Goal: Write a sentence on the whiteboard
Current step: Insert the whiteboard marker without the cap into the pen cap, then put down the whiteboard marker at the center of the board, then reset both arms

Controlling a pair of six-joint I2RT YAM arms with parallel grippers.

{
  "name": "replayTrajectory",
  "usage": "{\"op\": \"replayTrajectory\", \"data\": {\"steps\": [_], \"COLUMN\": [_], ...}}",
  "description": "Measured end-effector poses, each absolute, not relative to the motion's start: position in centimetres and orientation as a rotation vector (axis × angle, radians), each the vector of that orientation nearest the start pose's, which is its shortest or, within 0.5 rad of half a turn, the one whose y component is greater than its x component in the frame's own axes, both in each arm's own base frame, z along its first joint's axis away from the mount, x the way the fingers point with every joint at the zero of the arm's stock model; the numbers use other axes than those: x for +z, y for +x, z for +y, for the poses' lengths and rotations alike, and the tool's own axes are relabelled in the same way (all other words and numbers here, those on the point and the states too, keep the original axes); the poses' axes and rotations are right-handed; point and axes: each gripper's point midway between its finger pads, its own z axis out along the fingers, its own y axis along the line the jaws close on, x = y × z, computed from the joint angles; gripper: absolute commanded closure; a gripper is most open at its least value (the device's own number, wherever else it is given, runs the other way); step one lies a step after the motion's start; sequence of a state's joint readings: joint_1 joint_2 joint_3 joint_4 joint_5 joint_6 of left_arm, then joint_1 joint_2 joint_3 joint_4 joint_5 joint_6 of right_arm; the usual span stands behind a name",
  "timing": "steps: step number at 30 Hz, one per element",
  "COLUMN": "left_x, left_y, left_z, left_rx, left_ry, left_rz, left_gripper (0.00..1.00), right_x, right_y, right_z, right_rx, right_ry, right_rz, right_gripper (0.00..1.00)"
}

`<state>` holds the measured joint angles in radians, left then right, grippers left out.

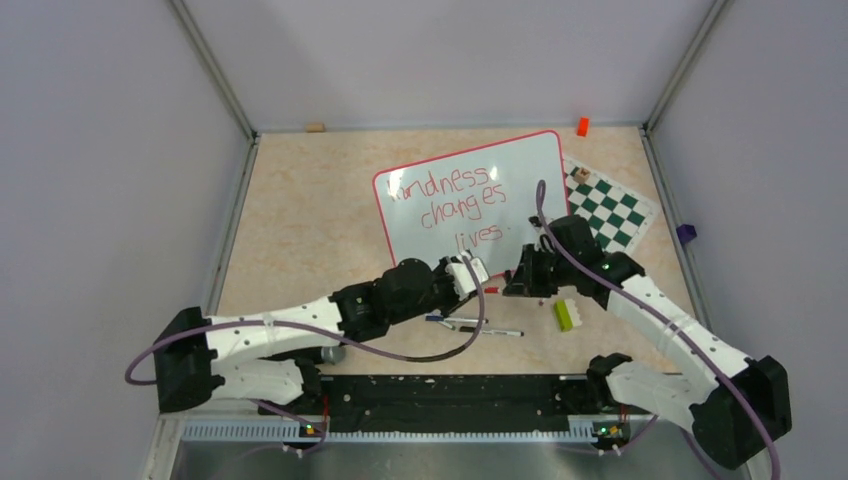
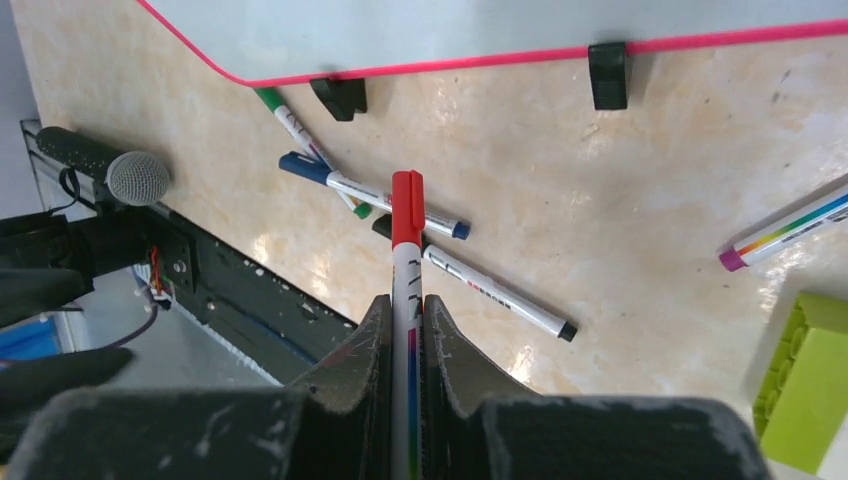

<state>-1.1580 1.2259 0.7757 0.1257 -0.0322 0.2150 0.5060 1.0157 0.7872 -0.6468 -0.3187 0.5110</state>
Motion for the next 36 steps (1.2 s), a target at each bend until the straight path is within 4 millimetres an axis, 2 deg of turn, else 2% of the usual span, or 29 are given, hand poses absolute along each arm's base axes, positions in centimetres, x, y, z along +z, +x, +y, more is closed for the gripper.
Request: {"op": "replayTrajectory", "data": {"steps": [3,5,8,10,13,16,19,21,24,28,29,30,33,36], "left_x": [20.5,20.8,21.5,21.9,22.3,21.4,19.9,19.4,19.1,18.5,18.1,17.6,15.9,14.8], "left_y": [18.1,18.7,19.3,19.8,21.2,23.1,24.7,25.3,25.6,25.8,25.9,26.0,26.4,27.0], "left_z": [-34.4,-32.9,-30.4,-28.5,-25.6,-22.3,-18.7,-16.9,-15.0,-12.0,-11.1,-10.4,-8.1,-6.0], "left_rx": [-0.569,-0.535,-0.514,-0.505,-0.465,-0.398,-0.31,-0.272,-0.231,-0.168,-0.137,-0.107,0.009,0.126], "left_ry": [1.092,1.02,0.891,0.788,0.599,0.405,0.221,0.126,0.029,-0.104,-0.137,-0.157,-0.223,-0.27], "left_rz": [1.575,1.628,1.686,1.724,1.795,1.891,1.994,2.026,2.039,2.001,1.989,1.983,1.946,1.883], "left_gripper": [0.62,0.59,0.54,0.45,0.4,0.4,0.4,0.39,0.37,0.36,0.35,0.35,0.34,0.34], "right_x": [11.9,11.4,11.3,11.5,11.4,11.4,12.1,13.0,15.3,18.0,18.3,18.3,17.2,14.4], "right_y": [18.7,18.8,19.3,19.7,20.1,20.7,22.3,23.5,24.8,25.7,25.9,26.1,26.9,27.6], "right_z": [19.0,19.6,20.5,20.8,20.4,18.9,16.0,13.8,10.2,6.4,5.6,4.9,3.6,2.7], "right_rx": [0.862,0.91,0.966,0.98,0.948,0.861,0.699,0.561,0.367,0.196,0.162,0.129,0.044,-0.058], "right_ry": [-0.084,-0.065,-0.057,-0.048,-0.04,-0.003,0.088,0.153,0.234,0.29,0.291,0.287,0.252,0.182], "right_rz": [2.58,2.575,2.559,2.545,2.534,2.526,2.481,2.413,2.261,2.044,1.992,1.948,1.855,1.805], "right_gripper": [0.95,0.77,0.41,0.25,0.22,0.22,0.21,0.21,0.22,0.23,0.15,0.03,0.01,0.01]}}
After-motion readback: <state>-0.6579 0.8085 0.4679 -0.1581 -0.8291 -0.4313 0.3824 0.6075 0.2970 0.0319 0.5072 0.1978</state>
